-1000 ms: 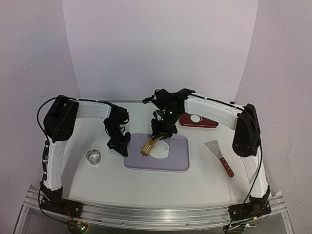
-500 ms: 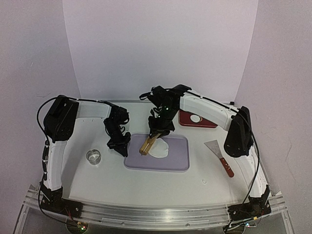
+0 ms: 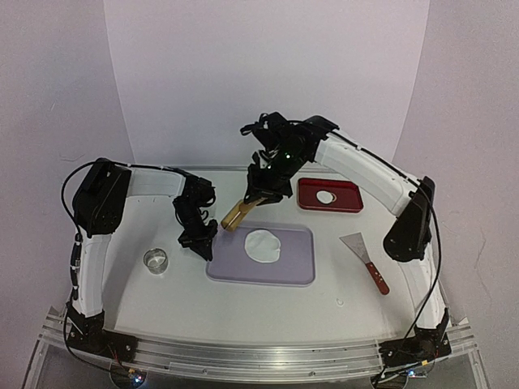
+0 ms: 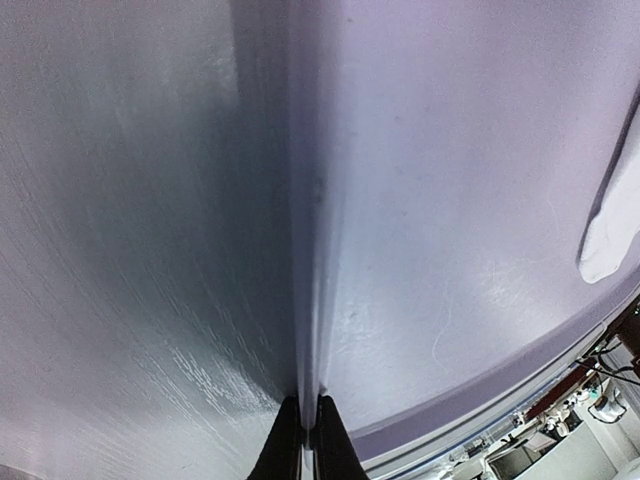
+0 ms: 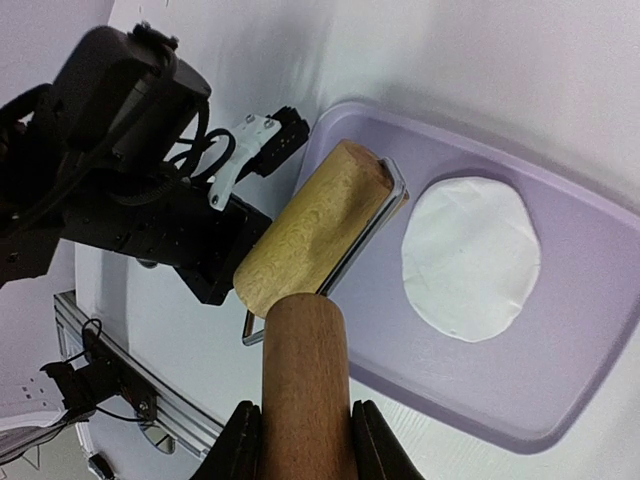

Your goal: Roll out the dumpling wrappers from the dough

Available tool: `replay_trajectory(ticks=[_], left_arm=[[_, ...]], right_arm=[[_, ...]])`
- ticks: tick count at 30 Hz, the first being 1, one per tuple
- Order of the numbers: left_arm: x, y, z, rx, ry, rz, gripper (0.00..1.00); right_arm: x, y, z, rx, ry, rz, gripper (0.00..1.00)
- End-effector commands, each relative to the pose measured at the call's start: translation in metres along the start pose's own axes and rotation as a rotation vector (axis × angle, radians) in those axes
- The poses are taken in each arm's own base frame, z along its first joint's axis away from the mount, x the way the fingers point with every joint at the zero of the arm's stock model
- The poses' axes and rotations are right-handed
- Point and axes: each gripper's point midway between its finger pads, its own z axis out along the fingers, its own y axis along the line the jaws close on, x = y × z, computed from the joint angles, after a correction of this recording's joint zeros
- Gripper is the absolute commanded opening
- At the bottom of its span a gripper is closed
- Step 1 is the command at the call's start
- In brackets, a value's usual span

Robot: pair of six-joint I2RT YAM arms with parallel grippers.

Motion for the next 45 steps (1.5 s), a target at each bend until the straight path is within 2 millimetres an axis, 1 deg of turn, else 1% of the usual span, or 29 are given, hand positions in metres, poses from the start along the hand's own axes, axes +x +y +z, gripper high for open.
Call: replay_trajectory(ticks=[1, 3, 5, 6, 7, 8, 10, 14, 16, 21, 25, 28, 31, 34, 37, 41, 45], left_arm=[[-0.004, 0.023, 0.014, -0.129, -0.019, 0.013, 0.03], [-0.005, 0.021, 0.011, -0.128, -0.028, 0.012, 0.08], [-0.006, 0.020, 0.008, -0.125, -0.038, 0.012, 0.14], [-0.006, 0.019, 0.006, -0.125, -0.045, 0.013, 0.17], [-0.007, 0.018, 0.003, -0.127, -0.055, 0.013, 0.21], [-0.008, 0.018, 0.002, -0.126, -0.060, 0.014, 0.23], [-0.009, 0.017, -0.002, -0.129, -0.073, 0.014, 0.28], [-0.012, 0.012, -0.011, -0.123, -0.100, 0.018, 0.36], [-0.013, 0.009, -0.017, -0.119, -0.115, 0.022, 0.40], [-0.014, 0.000, -0.036, -0.109, -0.158, 0.034, 0.51], [-0.013, -0.006, -0.053, -0.103, -0.197, 0.047, 0.59], [-0.011, -0.005, -0.062, -0.118, -0.218, 0.045, 0.63], [-0.008, -0.004, -0.071, -0.127, -0.240, 0.043, 0.63], [-0.004, -0.001, -0.076, -0.132, -0.251, 0.035, 0.64], [0.000, 0.003, -0.078, -0.140, -0.256, 0.026, 0.64], [0.005, 0.008, -0.078, -0.154, -0.254, 0.014, 0.62], [0.008, 0.011, -0.077, -0.159, -0.254, 0.004, 0.60]], right_arm=[[-0.036, -0.026, -0.084, 0.122, -0.288, 0.042, 0.00], [-0.037, -0.061, -0.093, 0.211, -0.316, 0.116, 0.00], [-0.030, -0.102, -0.096, 0.272, -0.299, 0.218, 0.00], [-0.027, -0.115, -0.101, 0.281, -0.303, 0.264, 0.00], [-0.025, -0.129, -0.103, 0.296, -0.302, 0.297, 0.00], [-0.017, -0.144, -0.100, 0.320, -0.290, 0.324, 0.00], [-0.013, -0.160, -0.105, 0.330, -0.303, 0.358, 0.00], [0.001, -0.190, -0.100, 0.365, -0.297, 0.404, 0.00], [0.003, -0.202, -0.098, 0.381, -0.302, 0.420, 0.00], [0.005, -0.225, -0.084, 0.391, -0.312, 0.450, 0.00], [-0.002, -0.237, -0.071, 0.390, -0.329, 0.458, 0.00], [-0.008, -0.247, -0.063, 0.392, -0.338, 0.465, 0.00], [-0.017, -0.253, -0.057, 0.372, -0.347, 0.471, 0.00], [-0.023, -0.261, -0.048, 0.353, -0.344, 0.496, 0.00], [-0.023, -0.268, -0.032, 0.323, -0.327, 0.538, 0.00], [-0.014, -0.272, -0.009, 0.299, -0.286, 0.580, 0.00], [-0.003, -0.275, 0.002, 0.282, -0.263, 0.624, 0.00]])
